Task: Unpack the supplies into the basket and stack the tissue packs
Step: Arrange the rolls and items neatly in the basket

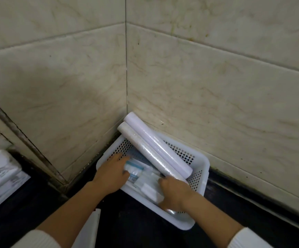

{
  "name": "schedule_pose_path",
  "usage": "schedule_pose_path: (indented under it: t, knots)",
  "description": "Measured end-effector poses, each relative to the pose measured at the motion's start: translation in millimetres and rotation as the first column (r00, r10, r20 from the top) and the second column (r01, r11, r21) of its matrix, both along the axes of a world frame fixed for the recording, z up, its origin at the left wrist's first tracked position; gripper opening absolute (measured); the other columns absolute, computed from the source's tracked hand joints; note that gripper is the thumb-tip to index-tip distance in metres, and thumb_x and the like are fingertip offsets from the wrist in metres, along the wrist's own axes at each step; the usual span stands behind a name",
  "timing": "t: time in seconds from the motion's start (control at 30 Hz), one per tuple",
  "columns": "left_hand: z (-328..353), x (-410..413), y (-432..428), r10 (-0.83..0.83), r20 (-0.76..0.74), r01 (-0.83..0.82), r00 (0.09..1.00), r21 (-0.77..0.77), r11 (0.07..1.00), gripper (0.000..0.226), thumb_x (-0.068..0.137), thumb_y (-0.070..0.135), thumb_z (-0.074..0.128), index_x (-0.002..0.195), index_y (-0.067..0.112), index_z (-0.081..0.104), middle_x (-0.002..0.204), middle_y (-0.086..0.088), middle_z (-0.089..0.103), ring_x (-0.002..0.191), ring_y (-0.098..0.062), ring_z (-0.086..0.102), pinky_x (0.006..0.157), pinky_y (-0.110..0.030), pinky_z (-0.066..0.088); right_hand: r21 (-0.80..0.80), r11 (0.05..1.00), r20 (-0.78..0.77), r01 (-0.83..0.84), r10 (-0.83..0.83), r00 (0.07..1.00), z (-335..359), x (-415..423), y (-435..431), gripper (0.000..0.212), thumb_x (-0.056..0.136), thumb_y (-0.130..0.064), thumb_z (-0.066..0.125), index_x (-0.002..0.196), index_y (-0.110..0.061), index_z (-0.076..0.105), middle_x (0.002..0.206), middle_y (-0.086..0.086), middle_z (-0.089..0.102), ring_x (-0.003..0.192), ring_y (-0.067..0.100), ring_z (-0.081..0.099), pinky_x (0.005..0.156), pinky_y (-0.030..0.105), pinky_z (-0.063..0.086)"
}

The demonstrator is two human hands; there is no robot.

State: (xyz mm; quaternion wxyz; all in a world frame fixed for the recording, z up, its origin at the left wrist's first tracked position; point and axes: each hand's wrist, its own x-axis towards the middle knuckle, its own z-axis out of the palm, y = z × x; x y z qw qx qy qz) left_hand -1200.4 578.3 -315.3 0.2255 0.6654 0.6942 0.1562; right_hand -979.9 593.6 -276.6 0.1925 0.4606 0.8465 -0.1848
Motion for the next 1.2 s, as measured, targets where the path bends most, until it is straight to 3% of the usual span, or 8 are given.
schedule_pose_path:
  t: [0.17, 0.37, 0.47, 0.6, 0.7, 0.8, 1.03, 1.2]
  knots:
    - [1, 4, 16, -0.074, -0.034, 0.064, 0.997, -0.226, 0.972, 0.068, 0.087, 0.033, 0.060, 0.147, 0.031, 0.029, 0.148, -0.006, 0.033, 0.118, -0.022, 0.050, 0.096, -0.037, 0.046, 0.104, 0.994, 0.118, 0.020, -0.032, 0.992, -28, -9, -1, 0.059, 0.084, -0.033, 0.067, 0.130, -0.002, 0.046, 0.124, 0.016, 0.058, 0.112, 0.030, 0.058, 0.097, 0.037, 0.047]
    - [-4, 9, 36, -0.144, -0.100, 0.098, 0.984, -0.372, 0.923, 0.096, 0.081, 0.025, 0.068, 0.152, 0.038, 0.004, 0.157, -0.011, 0.013, 0.128, -0.032, 0.044, 0.102, -0.042, 0.044, 0.095, 0.988, 0.045, 0.122, -0.127, 0.991, -44, -9, 1, 0.032, 0.087, -0.023, 0.063, 0.114, -0.007, 0.059, 0.117, 0.013, 0.066, 0.105, 0.027, 0.063, 0.090, 0.034, 0.049]
    - [-7, 12, 42, -0.182, -0.140, 0.112, 0.973, -0.401, 0.909, 0.101, 0.080, 0.018, 0.069, 0.150, 0.044, 0.000, 0.156, -0.013, 0.006, 0.127, -0.034, 0.045, 0.102, -0.041, 0.046, 0.041, 0.976, -0.053, 0.215, -0.213, 0.976, -44, -2, 0, 0.031, 0.086, -0.033, 0.062, 0.106, -0.008, 0.063, 0.109, 0.010, 0.068, 0.100, 0.025, 0.064, 0.082, 0.030, 0.048]
    - [-12, 16, 47, -0.228, -0.211, 0.121, 0.951, -0.424, 0.897, 0.096, 0.080, 0.014, 0.070, 0.147, 0.049, 0.012, 0.154, -0.014, 0.007, 0.117, -0.035, 0.051, 0.094, -0.041, 0.051, -0.135, 0.921, -0.294, 0.366, -0.390, 0.872, -31, 15, 8, 0.020, 0.088, -0.029, 0.058, 0.099, -0.013, 0.062, 0.094, 0.003, 0.066, 0.086, 0.019, 0.064, 0.070, 0.024, 0.046]
    - [-15, 19, 51, -0.226, -0.217, 0.110, 0.950, -0.443, 0.890, 0.077, 0.081, 0.013, 0.066, 0.141, 0.046, 0.031, 0.150, -0.014, 0.013, 0.112, -0.035, 0.052, 0.094, -0.041, 0.051, -0.203, 0.881, -0.430, 0.427, -0.472, 0.770, -15, 30, 16, 0.013, 0.092, -0.027, 0.055, 0.080, -0.021, 0.056, 0.073, -0.005, 0.061, 0.062, 0.010, 0.057, 0.056, 0.022, 0.044]
    - [-13, 19, 52, -0.246, -0.208, 0.122, 0.947, -0.476, 0.871, 0.062, 0.082, 0.018, 0.066, 0.134, 0.040, 0.041, 0.141, -0.012, 0.024, 0.110, -0.031, 0.051, 0.097, -0.039, 0.049, -0.277, 0.863, -0.525, 0.423, -0.505, 0.685, -2, 39, 20, 0.010, 0.091, -0.018, 0.053, 0.082, -0.019, 0.059, 0.066, -0.004, 0.060, 0.051, 0.007, 0.054, 0.053, 0.025, 0.047]
    - [2, 27, 44, -0.375, -0.056, 0.275, 0.925, -0.581, 0.766, 0.050, 0.087, 0.017, 0.060, 0.133, 0.034, 0.049, 0.132, -0.007, 0.046, 0.109, -0.024, 0.054, 0.095, -0.036, 0.050, -0.221, 0.774, -0.648, 0.594, -0.571, 0.504, 7, 38, 28, 0.010, 0.096, -0.018, 0.049, 0.093, -0.012, 0.057, 0.075, 0.005, 0.063, 0.061, 0.015, 0.058, 0.052, 0.024, 0.045]
    - [5, 60, 35, -0.384, 0.086, 0.359, 0.919, -0.585, 0.727, 0.050, 0.088, 0.008, 0.052, 0.134, 0.028, 0.050, 0.132, -0.010, 0.045, 0.109, -0.026, 0.056, 0.094, -0.037, 0.051, -0.174, 0.745, -0.711, 0.644, -0.548, 0.441, 14, 35, 31, 0.015, 0.093, -0.016, 0.050, 0.078, -0.014, 0.050, 0.067, 0.001, 0.055, 0.055, 0.012, 0.050, 0.050, 0.024, 0.037]
